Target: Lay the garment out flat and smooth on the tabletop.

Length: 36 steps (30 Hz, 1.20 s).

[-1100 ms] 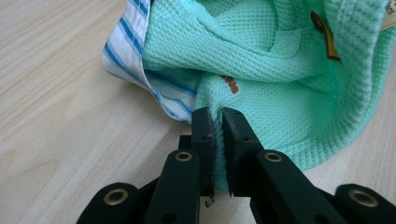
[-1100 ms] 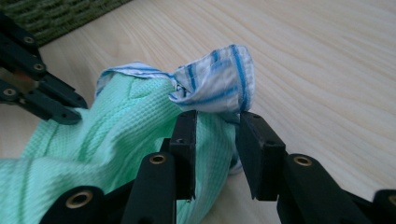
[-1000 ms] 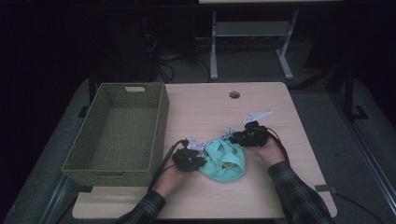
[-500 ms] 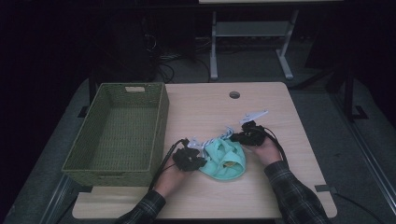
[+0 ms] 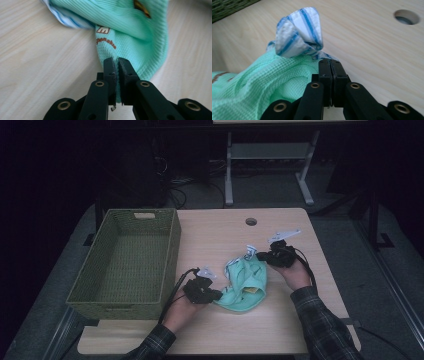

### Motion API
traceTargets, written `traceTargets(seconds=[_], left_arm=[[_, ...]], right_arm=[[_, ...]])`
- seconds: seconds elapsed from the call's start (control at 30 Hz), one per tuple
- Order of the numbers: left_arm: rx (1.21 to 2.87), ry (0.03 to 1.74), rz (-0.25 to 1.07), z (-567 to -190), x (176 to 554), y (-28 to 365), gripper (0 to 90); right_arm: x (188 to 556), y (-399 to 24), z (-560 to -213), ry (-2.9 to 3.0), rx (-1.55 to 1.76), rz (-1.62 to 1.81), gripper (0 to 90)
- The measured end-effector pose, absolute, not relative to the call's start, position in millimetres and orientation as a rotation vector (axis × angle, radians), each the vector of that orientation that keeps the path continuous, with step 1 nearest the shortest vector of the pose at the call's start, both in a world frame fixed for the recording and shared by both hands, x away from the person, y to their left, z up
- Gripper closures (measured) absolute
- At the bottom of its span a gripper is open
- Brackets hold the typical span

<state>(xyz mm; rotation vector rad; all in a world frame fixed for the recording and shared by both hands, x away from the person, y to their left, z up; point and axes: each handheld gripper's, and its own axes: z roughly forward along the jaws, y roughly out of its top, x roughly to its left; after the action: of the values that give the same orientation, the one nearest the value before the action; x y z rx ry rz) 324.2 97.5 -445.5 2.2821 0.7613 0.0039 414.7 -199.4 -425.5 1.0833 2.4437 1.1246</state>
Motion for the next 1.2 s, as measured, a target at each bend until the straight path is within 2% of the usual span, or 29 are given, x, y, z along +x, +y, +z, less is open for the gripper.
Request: traceTargets(seconds=[0.5, 0.7, 0.87, 1.2], left_arm=[[2.321, 0.742, -0.035, -450.3, 312.7, 91.6, 84.3], [2.333, 0.728, 0.022, -448.9, 313.5, 93.5, 72.4], [2.294, 0.740, 0.054, -441.4, 310.8, 95.0, 63.8], [2.268, 0.704, 0.080, -432.6, 317.3, 80.5, 61.9]], right_arm=[[427.2, -224.9, -440.3, 2.366, 1.179, 0.984, 88.9], [428.2, -221.8, -446.5, 2.369, 1.189, 1.002, 87.4], [427.0, -225.3, -444.3, 2.346, 1.235, 1.070, 70.4], [405.6, -235.4, -437.4, 2.329, 1.221, 1.158, 66.5]])
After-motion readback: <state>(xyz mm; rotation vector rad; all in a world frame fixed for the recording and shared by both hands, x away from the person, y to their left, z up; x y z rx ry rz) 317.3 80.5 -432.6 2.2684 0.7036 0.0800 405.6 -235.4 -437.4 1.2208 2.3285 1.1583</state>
